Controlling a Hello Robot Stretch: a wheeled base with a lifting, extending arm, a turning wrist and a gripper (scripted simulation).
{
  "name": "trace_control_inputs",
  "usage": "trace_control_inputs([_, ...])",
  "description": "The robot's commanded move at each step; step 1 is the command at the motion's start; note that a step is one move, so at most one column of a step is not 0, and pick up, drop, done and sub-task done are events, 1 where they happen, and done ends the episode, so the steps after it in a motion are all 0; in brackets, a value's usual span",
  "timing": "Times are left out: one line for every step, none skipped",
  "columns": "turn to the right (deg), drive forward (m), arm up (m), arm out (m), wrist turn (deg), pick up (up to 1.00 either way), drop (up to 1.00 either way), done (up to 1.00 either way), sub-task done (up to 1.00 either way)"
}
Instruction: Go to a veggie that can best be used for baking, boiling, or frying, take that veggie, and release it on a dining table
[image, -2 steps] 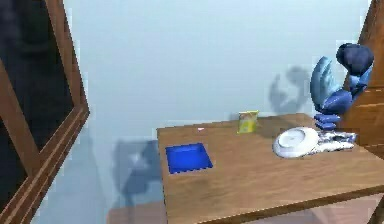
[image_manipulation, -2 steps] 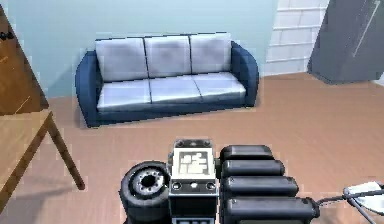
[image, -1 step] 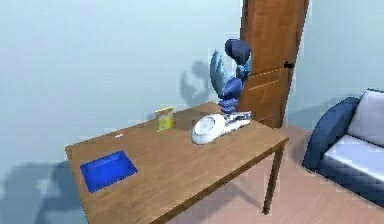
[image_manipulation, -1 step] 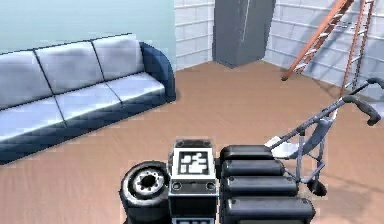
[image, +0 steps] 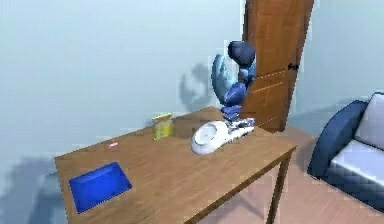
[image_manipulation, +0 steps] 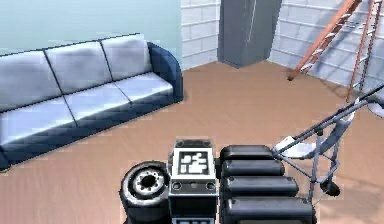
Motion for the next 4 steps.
trace_control_inputs([-45.0, 0.0, 0.0, 0.0, 0.0, 0.0, 0.0, 0.0, 0.0])
trace_control_inputs([-45.0, 0.0, 0.0, 0.0, 0.0, 0.0, 0.0, 0.0, 0.0])
trace_control_inputs([-30.0, 0.0, 0.0, 0.0, 0.0, 0.0, 0.0, 0.0, 0.0])
trace_control_inputs([45.0, 0.0, 0.0, 0.0, 0.0, 0.0, 0.0, 0.0, 0.0])
